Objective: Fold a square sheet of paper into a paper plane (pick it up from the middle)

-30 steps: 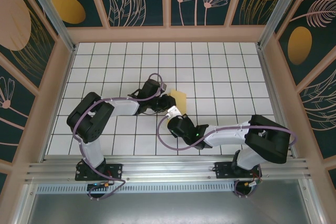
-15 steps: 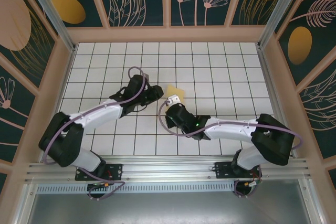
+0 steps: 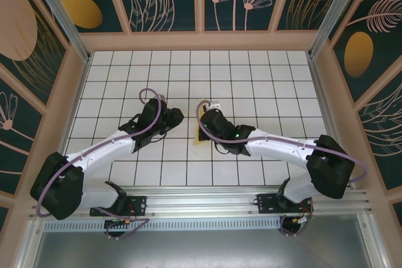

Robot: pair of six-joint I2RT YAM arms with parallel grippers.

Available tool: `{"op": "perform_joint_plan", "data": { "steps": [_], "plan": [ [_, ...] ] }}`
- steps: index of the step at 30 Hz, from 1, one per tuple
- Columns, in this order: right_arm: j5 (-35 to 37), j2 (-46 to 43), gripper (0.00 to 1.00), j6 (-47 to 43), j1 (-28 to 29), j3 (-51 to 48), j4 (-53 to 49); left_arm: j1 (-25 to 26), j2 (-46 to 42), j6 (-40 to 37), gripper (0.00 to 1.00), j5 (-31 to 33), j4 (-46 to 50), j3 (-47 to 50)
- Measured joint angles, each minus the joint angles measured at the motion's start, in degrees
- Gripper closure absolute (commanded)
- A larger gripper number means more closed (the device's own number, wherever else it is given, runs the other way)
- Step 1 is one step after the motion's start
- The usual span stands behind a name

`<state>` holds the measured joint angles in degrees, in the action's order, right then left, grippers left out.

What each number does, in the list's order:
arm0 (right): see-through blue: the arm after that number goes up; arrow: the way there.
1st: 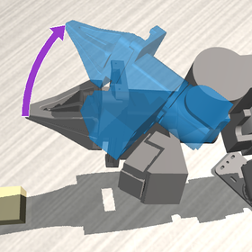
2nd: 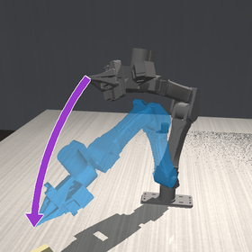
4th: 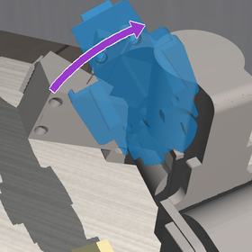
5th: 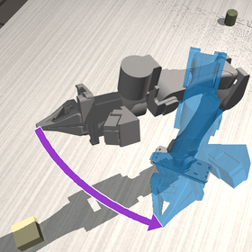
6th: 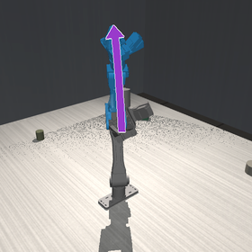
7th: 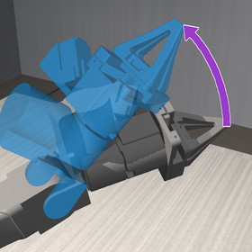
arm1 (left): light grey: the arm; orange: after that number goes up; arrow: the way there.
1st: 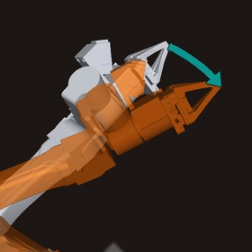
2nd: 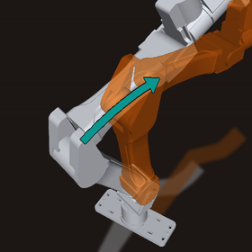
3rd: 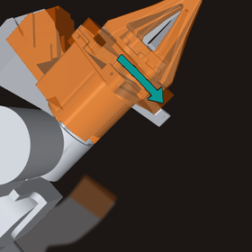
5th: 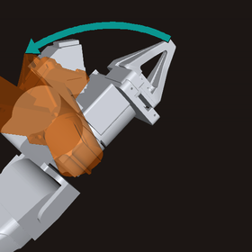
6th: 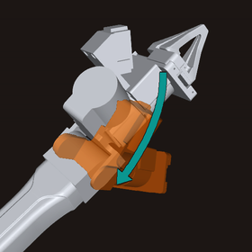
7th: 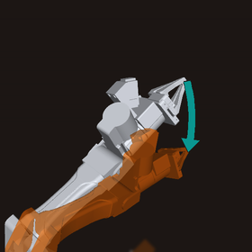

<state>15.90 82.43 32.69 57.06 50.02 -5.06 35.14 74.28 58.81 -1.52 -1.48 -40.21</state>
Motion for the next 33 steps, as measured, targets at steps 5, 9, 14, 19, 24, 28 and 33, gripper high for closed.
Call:
{"op": "perform_joint_plan", "data": {
  "steps": [5,9,14,19,24,28,33],
  "plan": [
    [-1.1,1.2,1.0,5.2,1.2,0.1,-1.7,0.0,1.8,0.0,0.75,-5.7,-3.0,1.6],
    [-2.4,3.8,1.0,7.5,2.2,0.1,-1.9,0.0,6.0,0.0,0.8,-10.4,-5.8,2.3],
    [-3.3,6.8,1.0,8.6,2.3,0.1,-1.9,0.0,9.8,0.3,0.86,-14.6,-9.0,3.7],
    [-4.1,7.8,1.0,9.4,2.4,0.1,-1.9,0.7,14.0,0.7,0.89,-16.8,-10.6,3.7],
    [-4.3,7.8,1.0,10.1,2.6,0.1,-1.5,2.1,15.7,1.5,0.91,-16.7,-11.3,4.2],
    [-4.5,7.8,1.0,10.9,2.6,-0.2,-0.9,2.3,15.6,2.6,0.92,-16.2,-12.5,6.2],
    [-5.1,7.8,1.0,11.4,2.6,-1.5,-0.3,2.6,15.7,2.6,0.92,-17.1,-12.9,6.6]
  ]
}}
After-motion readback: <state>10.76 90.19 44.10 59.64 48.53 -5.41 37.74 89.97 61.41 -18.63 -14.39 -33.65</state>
